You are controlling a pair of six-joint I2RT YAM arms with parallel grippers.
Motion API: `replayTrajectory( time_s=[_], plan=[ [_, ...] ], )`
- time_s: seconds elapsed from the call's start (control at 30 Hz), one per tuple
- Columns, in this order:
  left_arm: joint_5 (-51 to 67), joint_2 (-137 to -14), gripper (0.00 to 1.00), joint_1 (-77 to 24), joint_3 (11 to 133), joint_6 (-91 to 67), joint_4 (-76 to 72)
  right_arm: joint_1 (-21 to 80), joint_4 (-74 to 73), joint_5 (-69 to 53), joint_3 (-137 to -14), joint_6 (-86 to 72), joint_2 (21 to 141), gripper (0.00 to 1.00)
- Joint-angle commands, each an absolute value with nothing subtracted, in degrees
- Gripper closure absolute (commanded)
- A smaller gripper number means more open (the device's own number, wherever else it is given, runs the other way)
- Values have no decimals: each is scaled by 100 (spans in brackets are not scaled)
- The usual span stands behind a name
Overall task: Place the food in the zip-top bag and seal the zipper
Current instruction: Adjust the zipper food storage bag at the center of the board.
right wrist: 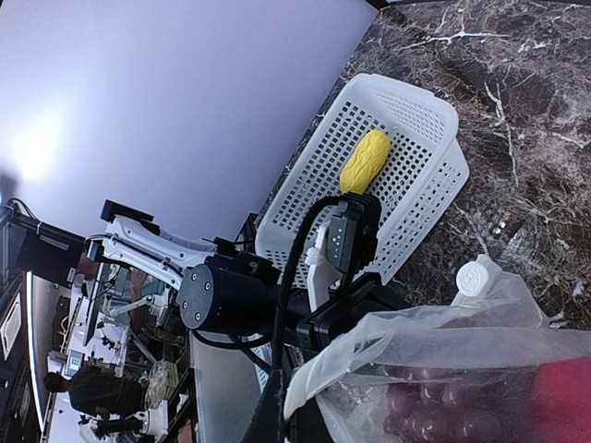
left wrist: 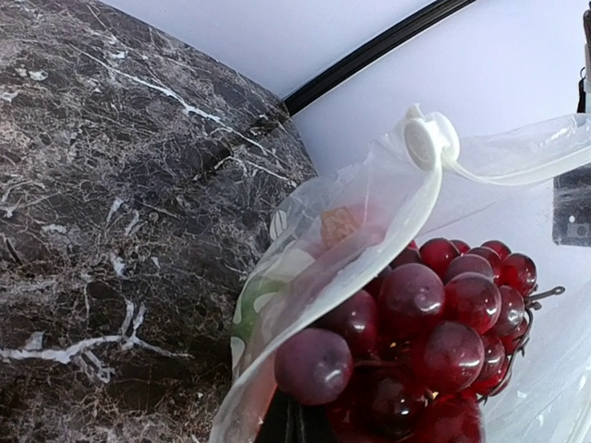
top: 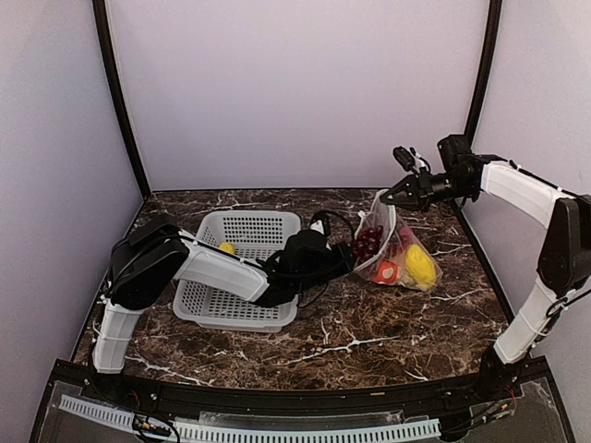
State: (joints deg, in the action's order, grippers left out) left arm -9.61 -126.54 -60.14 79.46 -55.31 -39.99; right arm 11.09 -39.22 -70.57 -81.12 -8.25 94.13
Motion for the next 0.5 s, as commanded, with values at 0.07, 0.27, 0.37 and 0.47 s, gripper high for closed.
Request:
replayTrajectory(
  time_s=[0.07,0.27,0.37,0.47],
  plan=[
    [-811,-11888,99,-6048,7702,-5351,-3582,1048,-3727,-7182,-8098,-808,9154,100],
    [-1364,-10509,99,-6342,7471,-4064,-2732,1037,-4065,-6040,-8221,-376,9183,100],
    [-1669,-10118,99,-6480,7460,-3694,-2436,1037,-4188,-5830,-8359,-238,9191,100],
    [-1755,-9888,99,-6491,7542,-3520,-2240,1036,-4266,-5902,-8522,-259,9194,100]
  ],
)
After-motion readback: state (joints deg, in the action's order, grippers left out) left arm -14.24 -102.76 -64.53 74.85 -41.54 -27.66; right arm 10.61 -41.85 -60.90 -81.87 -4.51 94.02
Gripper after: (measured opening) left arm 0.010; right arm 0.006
